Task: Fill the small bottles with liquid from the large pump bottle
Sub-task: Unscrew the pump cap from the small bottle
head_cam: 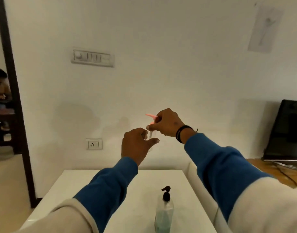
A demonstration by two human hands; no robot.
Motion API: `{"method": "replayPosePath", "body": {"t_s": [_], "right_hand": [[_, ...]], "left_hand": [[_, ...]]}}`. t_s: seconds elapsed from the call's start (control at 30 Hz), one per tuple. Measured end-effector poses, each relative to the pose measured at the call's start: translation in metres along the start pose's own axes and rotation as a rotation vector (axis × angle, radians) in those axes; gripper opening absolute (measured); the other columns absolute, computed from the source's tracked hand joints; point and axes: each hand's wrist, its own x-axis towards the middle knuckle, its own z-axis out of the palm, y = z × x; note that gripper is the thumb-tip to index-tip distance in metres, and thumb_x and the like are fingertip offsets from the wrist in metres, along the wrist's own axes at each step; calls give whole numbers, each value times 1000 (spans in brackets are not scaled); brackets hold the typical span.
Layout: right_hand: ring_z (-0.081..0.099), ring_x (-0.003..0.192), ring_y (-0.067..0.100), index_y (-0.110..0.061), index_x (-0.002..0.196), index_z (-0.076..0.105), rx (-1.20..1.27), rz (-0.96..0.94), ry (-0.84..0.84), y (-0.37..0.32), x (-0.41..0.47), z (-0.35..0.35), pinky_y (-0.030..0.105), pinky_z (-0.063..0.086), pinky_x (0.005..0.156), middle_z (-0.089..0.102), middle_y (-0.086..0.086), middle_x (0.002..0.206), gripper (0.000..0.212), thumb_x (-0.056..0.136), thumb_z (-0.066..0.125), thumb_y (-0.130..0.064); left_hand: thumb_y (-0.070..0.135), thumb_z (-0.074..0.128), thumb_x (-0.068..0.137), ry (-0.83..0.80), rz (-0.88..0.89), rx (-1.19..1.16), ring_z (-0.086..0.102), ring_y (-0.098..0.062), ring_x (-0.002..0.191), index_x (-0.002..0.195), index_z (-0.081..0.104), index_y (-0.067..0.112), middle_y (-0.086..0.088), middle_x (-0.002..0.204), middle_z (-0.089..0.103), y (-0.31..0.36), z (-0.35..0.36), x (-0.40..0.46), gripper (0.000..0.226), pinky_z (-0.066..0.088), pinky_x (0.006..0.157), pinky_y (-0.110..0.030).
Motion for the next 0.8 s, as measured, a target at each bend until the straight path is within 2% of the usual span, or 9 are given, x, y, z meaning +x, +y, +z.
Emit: {"method": "replayPosePath", "body": {"t_s": [0.13, 0.27, 0.37, 0.5, 0.7, 0.8], "right_hand": [[55, 48, 11, -4, 84, 70, -104, -50, -139, -21, 5, -36, 23, 48, 49, 65, 4, 65, 30, 79, 84, -30], [55, 49, 12, -4, 84, 71, -193, -92, -199, -38, 9, -55, 25, 50, 52, 65, 3, 64, 32, 81, 82, -33], [56, 51, 13, -5, 83, 71, -261, -148, -187, -48, 11, -59, 26, 51, 53, 66, 4, 65, 35, 84, 79, -39], [59, 60, 16, -5, 83, 71, -345, -228, -131, -53, 14, -61, 35, 56, 69, 67, 3, 66, 38, 85, 76, -43], [54, 51, 16, 0, 82, 71, -249, -237, -129, -52, 14, -69, 28, 50, 55, 64, 6, 64, 39, 84, 77, -38], [56, 53, 16, 1, 83, 72, -258, -252, -128, -50, 16, -73, 28, 51, 57, 65, 6, 65, 40, 85, 77, -39]], "left_hand": [[49, 87, 72, 18, 66, 17, 48, -5, 54, 61, 46, 28, 13, 63, 54, 24, -14, -3, 47, 28, 51, -15], [54, 85, 72, 40, 106, 51, 52, -3, 58, 71, 54, 28, 16, 68, 57, 35, -26, 0, 41, 30, 54, -14], [54, 84, 74, 48, 117, 60, 55, -5, 62, 77, 59, 25, 15, 71, 58, 42, -30, 1, 38, 33, 57, -14], [53, 81, 78, 63, 136, 85, 54, -6, 60, 76, 59, 24, 17, 67, 55, 49, -32, 2, 37, 31, 58, -13], [46, 82, 80, 67, 159, 26, 56, -13, 61, 67, 61, 17, 1, 67, 64, 59, -33, 2, 37, 38, 59, -19], [43, 81, 82, 44, 146, 24, 55, -10, 58, 62, 54, 23, 9, 63, 58, 65, -31, 0, 39, 36, 59, -19]]}}
